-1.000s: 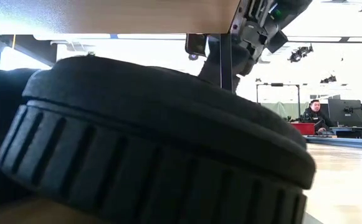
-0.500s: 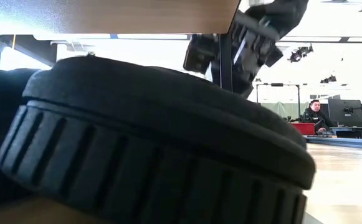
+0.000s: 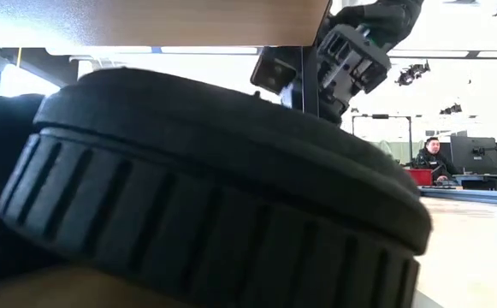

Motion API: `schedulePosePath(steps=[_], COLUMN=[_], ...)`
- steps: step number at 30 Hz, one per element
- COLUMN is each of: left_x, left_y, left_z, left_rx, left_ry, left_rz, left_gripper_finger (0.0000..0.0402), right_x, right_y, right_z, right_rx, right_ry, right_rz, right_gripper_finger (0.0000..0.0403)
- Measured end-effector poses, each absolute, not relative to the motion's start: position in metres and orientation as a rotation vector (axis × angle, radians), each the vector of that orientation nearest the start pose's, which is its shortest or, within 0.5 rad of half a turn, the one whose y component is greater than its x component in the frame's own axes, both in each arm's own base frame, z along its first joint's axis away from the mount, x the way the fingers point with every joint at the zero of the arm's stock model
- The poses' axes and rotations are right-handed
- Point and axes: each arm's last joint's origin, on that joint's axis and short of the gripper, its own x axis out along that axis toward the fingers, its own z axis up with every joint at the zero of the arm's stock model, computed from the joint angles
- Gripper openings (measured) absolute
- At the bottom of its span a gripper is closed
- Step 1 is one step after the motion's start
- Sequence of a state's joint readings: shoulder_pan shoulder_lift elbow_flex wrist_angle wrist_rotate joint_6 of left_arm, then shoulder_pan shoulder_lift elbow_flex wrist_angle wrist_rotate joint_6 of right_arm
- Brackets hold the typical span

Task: Pick and place slides into the shelf
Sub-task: Put the black slipper under the shelf

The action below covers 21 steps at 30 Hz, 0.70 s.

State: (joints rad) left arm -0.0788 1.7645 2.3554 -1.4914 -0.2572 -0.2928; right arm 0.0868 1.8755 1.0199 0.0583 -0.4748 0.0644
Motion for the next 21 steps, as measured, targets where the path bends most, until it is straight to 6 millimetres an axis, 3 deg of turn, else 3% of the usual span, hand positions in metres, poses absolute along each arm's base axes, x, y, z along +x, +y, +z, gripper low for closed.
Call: schedulePosePath(steps=[5,12,21], left_x=[0.3,0.303,0.303], left_y=[-0.016,-0.016,-0.016], left_z=[0.474,0.476,0.476], left_rx=[-0.113,-0.085,-0.078], left_ry=[0.852,0.824,0.825], left_rz=[0.3,0.301,0.297], left_gripper_finger=[0.02,0.02,0.02], right_x=[0.373,0.372,0.379], right_y=[0.048,0.045,0.037], right_z=[0.147,0.145,0.122], right_rx=[0.246,0.237,0.278], right_ry=[0.724,0.737,0.74], right_rz=[0.63,0.643,0.676], right_gripper_finger=[0.0,0.0,0.0])
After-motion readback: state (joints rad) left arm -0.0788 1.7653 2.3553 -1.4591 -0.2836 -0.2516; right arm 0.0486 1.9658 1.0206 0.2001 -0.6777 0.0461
